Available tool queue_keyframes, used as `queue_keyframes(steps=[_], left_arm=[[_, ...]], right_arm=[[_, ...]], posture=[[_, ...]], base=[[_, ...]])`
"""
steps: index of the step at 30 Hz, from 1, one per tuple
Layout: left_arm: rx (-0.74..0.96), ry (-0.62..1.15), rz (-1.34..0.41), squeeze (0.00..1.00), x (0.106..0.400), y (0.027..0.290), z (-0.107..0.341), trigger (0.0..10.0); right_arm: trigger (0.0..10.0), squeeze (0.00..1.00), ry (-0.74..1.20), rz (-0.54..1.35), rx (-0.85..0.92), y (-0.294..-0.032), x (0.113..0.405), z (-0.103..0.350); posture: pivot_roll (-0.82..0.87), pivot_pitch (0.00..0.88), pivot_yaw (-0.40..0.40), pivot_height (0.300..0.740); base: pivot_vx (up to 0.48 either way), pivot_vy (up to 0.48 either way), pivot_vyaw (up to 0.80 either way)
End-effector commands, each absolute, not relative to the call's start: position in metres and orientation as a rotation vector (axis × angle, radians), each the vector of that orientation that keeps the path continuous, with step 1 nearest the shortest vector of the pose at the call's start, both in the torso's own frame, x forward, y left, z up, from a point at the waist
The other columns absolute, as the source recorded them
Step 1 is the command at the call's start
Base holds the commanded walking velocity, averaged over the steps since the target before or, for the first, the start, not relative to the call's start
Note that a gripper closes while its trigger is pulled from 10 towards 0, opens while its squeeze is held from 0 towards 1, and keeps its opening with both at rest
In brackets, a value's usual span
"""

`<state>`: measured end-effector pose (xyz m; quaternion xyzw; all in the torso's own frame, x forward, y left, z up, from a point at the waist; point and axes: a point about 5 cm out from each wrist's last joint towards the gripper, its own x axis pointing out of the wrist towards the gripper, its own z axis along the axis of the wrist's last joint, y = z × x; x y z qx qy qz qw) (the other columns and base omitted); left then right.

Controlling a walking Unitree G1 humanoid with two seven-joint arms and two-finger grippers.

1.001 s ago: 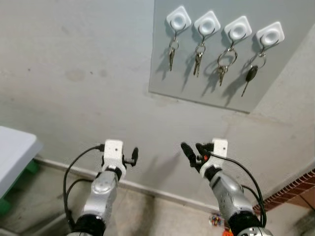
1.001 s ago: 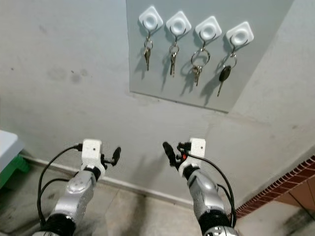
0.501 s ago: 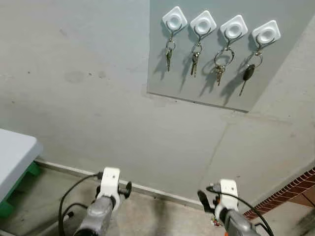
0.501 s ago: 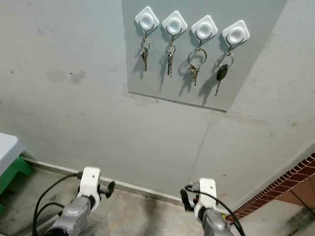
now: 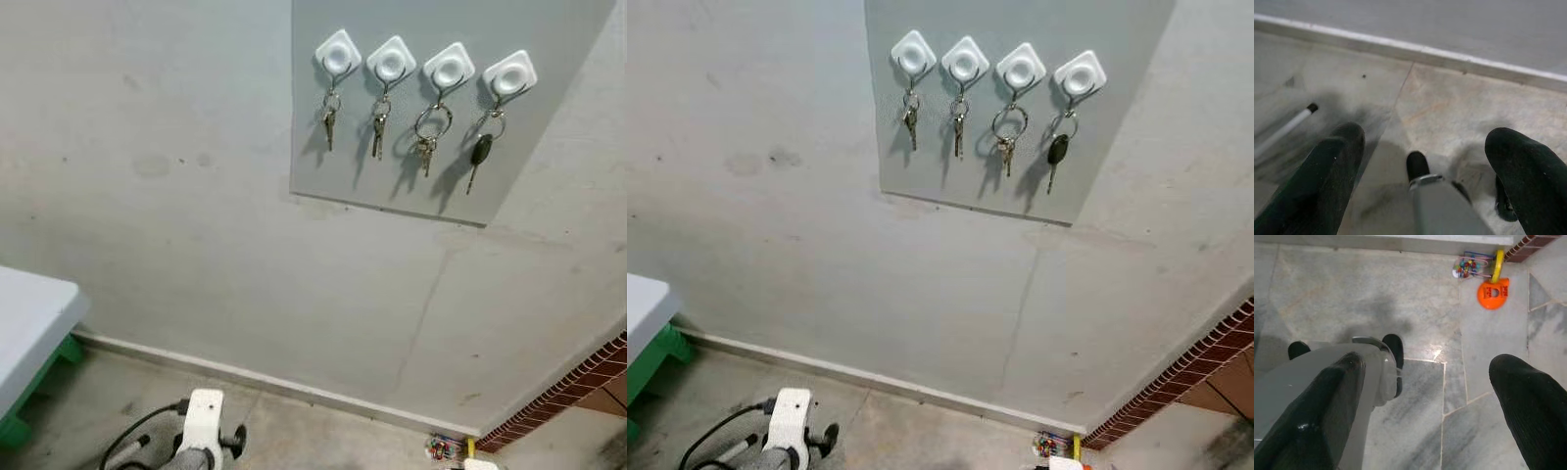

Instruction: Hang keys on a hook

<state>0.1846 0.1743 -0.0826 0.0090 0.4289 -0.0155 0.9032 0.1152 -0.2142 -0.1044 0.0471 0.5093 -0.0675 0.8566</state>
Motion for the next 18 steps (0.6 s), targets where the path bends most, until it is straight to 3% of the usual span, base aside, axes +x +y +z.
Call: queue_keyframes(steps=[1, 18], left_arm=[[0.022, 0.887, -0.035, 0.00, 0.1830, 0.1766, -0.0830, 10.0], [-0.023, 0.862, -0.044, 0.00, 0.1889, 0.1729, -0.0802, 10.0]], right_arm=[[10.0, 0.00, 1.091, -0.146, 0.136, -0.2095, 0.1111, -0.1066], [10.0, 0.00, 1.089, -0.097, 0.085, -0.1999, 0.1178, -0.1065]], posture=[[-0.07, 0.000, 0.010, 0.740], [-0.08, 0.000, 0.033, 0.740]], base=[[0.000, 0.000, 0.00], [0.000, 0.000, 0.00]])
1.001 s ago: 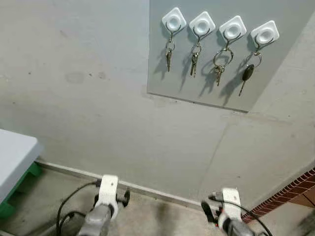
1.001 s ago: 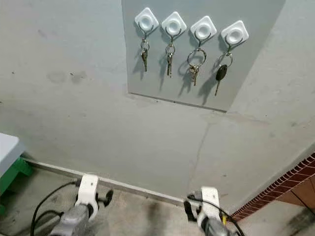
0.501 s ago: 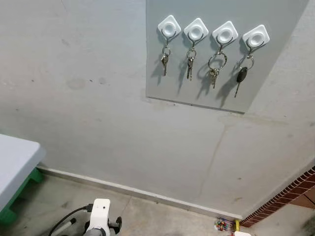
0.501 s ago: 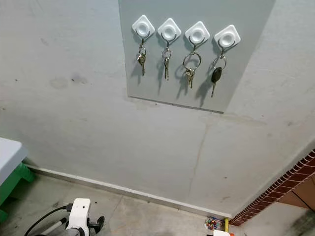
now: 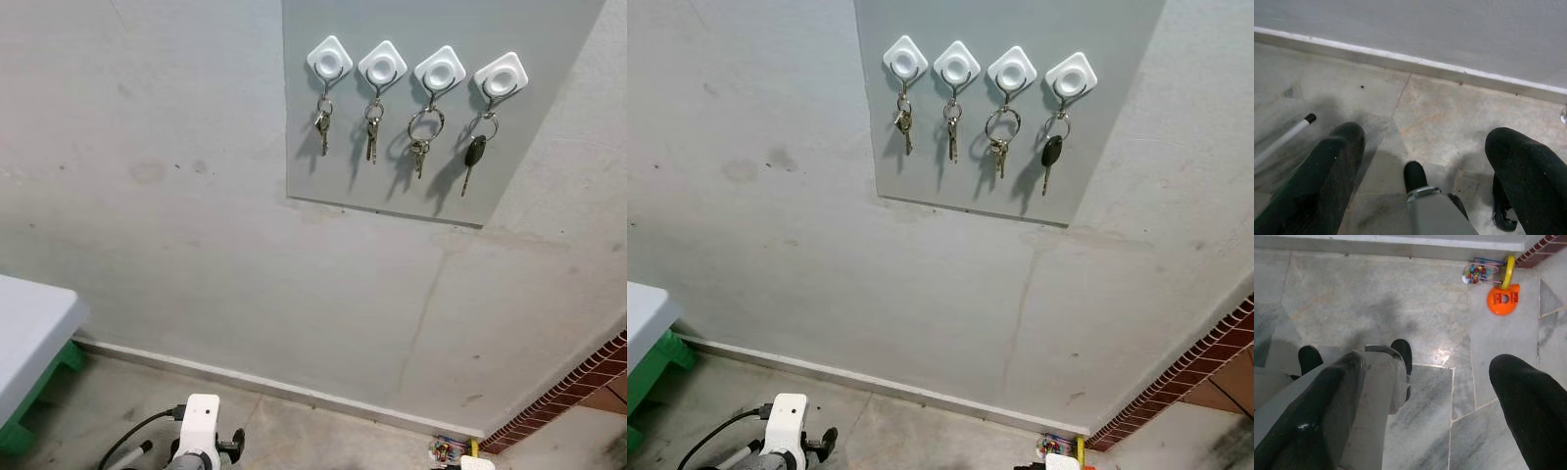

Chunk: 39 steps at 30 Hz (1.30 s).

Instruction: Hang keys on a hook

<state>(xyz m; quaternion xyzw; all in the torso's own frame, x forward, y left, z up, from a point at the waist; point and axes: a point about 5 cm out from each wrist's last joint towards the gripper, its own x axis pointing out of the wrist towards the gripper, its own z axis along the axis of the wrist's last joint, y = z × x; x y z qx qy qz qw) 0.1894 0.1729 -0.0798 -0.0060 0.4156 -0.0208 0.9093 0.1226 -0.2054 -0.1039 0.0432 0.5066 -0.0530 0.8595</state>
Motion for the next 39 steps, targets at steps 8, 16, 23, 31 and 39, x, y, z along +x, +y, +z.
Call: queue_keyframes(steps=[8, 16, 23, 31, 39], left_arm=[[0.012, 0.869, -0.072, 0.00, 0.1912, 0.1716, -0.0795, 10.0], [-0.003, 0.872, -0.069, 0.00, 0.1905, 0.1699, -0.0800, 10.0], [-0.018, 0.884, -0.064, 0.00, 0.1863, 0.1698, -0.0821, 10.0], [-0.022, 0.887, -0.063, 0.00, 0.1858, 0.1694, -0.0825, 10.0], [-0.026, 0.887, -0.063, 0.00, 0.1858, 0.1688, -0.0825, 10.0]], right_arm=[[10.0, 0.00, 1.081, -0.097, 0.103, -0.1930, 0.1225, -0.1062], [10.0, 0.00, 1.078, -0.084, 0.093, -0.1918, 0.1258, -0.1054], [10.0, 0.00, 1.078, -0.081, 0.088, -0.1924, 0.1262, -0.1052], [10.0, 0.00, 1.089, -0.086, 0.089, -0.1933, 0.1241, -0.1059], [10.0, 0.00, 1.094, -0.087, 0.088, -0.1942, 0.1220, -0.1064]], posture=[[-0.08, 0.000, 0.042, 0.740], [-0.07, 0.000, 0.034, 0.740], [-0.07, 0.000, 0.029, 0.740], [-0.07, 0.000, 0.028, 0.740], [-0.07, 0.000, 0.025, 0.740]], base=[[0.000, 0.000, 0.00], [0.000, 0.000, 0.00], [0.000, -0.298, 0.00], [0.000, -0.325, 0.00], [0.000, -0.336, 0.00]])
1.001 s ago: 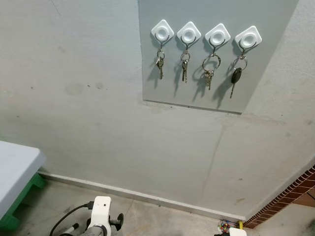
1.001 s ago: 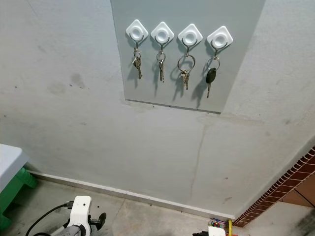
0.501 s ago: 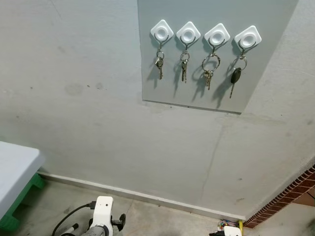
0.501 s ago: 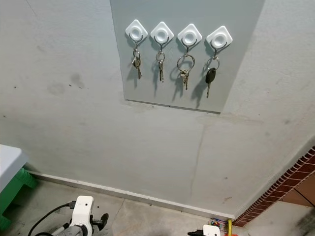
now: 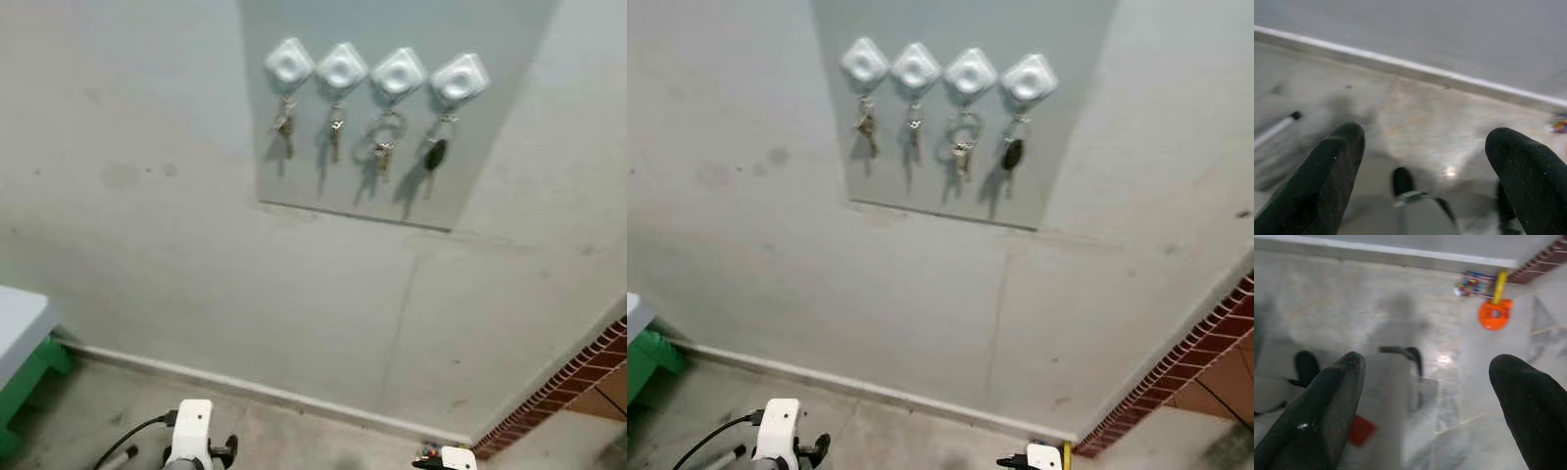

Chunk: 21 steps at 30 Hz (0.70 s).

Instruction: Hang keys on a hook

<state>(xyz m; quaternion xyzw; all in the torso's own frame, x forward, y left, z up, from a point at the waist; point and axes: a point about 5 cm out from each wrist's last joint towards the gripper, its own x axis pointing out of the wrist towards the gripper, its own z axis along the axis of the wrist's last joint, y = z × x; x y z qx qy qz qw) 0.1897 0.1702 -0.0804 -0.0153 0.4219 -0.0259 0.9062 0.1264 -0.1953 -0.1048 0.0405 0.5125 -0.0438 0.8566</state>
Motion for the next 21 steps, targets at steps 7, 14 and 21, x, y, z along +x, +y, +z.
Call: queue_keyframes(steps=[7, 14, 21], left_arm=[[-0.028, 0.887, -0.062, 0.00, 0.1860, 0.1688, -0.0825, 10.0], [-0.026, 0.885, -0.061, 0.00, 0.1865, 0.1691, -0.0822, 10.0], [-0.022, 0.884, -0.061, 0.00, 0.1872, 0.1698, -0.0818, 10.0]], right_arm=[[10.0, 0.00, 1.102, -0.089, 0.084, -0.1955, 0.1197, -0.1069], [10.0, 0.00, 1.108, -0.090, 0.083, -0.1960, 0.1181, -0.1074], [10.0, 0.00, 1.115, -0.086, 0.076, -0.1961, 0.1167, -0.1078]], posture=[[-0.07, 0.000, 0.023, 0.740], [-0.07, 0.000, 0.022, 0.740], [-0.07, 0.000, 0.019, 0.740]], base=[[0.000, -0.340, 0.00], [0.000, -0.338, 0.00], [0.000, -0.334, 0.00]])
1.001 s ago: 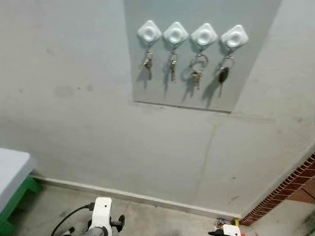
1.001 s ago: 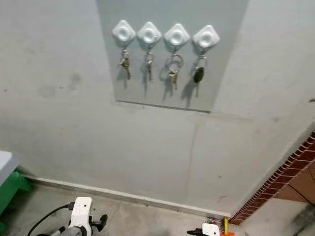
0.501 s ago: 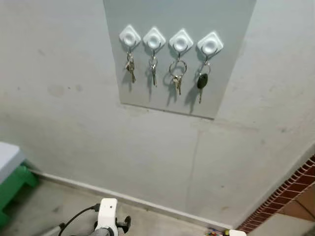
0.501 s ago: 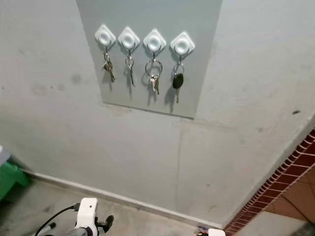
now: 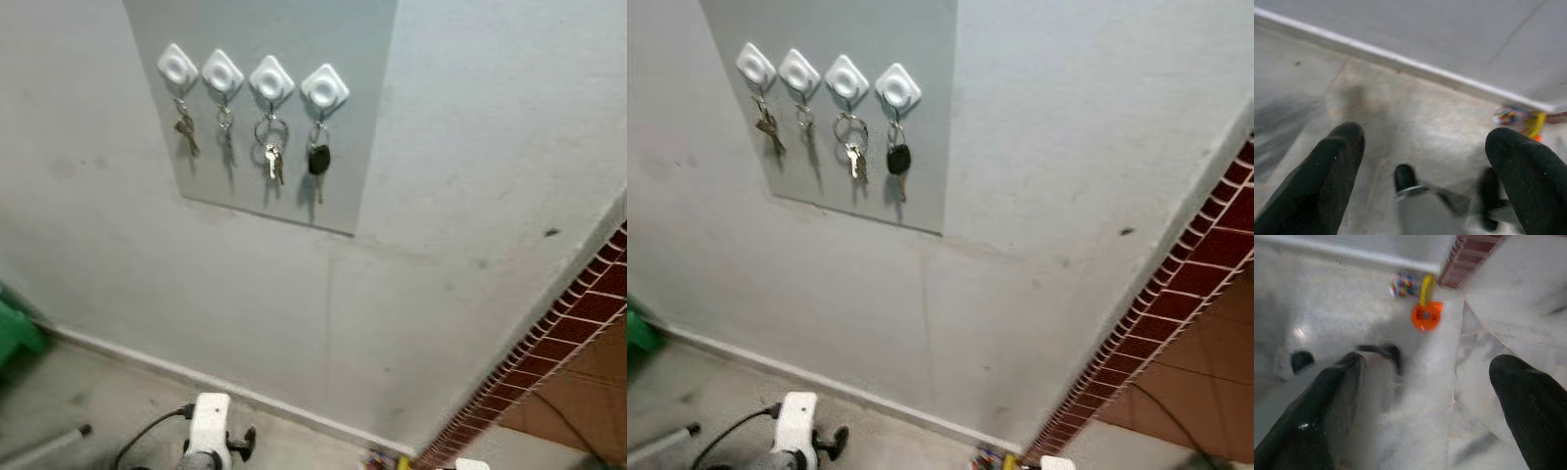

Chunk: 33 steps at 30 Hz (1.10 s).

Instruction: Hang keys on a hook

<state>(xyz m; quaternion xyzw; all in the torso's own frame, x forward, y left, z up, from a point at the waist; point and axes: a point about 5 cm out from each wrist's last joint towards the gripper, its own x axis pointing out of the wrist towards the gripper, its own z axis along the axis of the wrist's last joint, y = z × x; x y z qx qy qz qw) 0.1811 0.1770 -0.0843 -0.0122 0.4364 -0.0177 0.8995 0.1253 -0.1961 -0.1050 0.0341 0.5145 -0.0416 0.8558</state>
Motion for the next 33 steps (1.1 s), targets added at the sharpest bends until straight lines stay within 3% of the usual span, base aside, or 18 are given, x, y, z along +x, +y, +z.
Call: queue_keyframes(steps=[1, 17, 24, 33], left_arm=[[-0.016, 0.883, -0.062, 0.00, 0.1875, 0.1698, -0.0817, 10.0], [-0.050, 0.885, -0.036, 0.00, 0.1866, 0.1710, -0.0821, 10.0], [-0.043, 0.888, -0.040, 0.00, 0.1861, 0.1715, -0.0823, 10.0], [-0.031, 0.889, -0.043, 0.00, 0.1861, 0.1724, -0.0823, 10.0]], right_arm=[[10.0, 0.00, 1.116, -0.085, 0.075, -0.1961, 0.1166, -0.1079], [10.0, 0.00, 1.139, -0.079, 0.054, -0.1999, 0.1109, -0.1091], [10.0, 0.00, 1.148, -0.081, 0.053, -0.1999, 0.1082, -0.1099], [10.0, 0.00, 1.151, -0.085, 0.059, -0.1990, 0.1067, -0.1104]], posture=[[-0.07, 0.000, 0.019, 0.740], [-0.06, 0.000, 0.014, 0.740], [-0.06, 0.000, 0.015, 0.740], [-0.06, 0.000, 0.018, 0.740]], base=[[0.000, -0.270, 0.00], [0.000, 0.000, 0.00], [0.000, 0.465, 0.00], [0.000, 0.000, 0.00]])
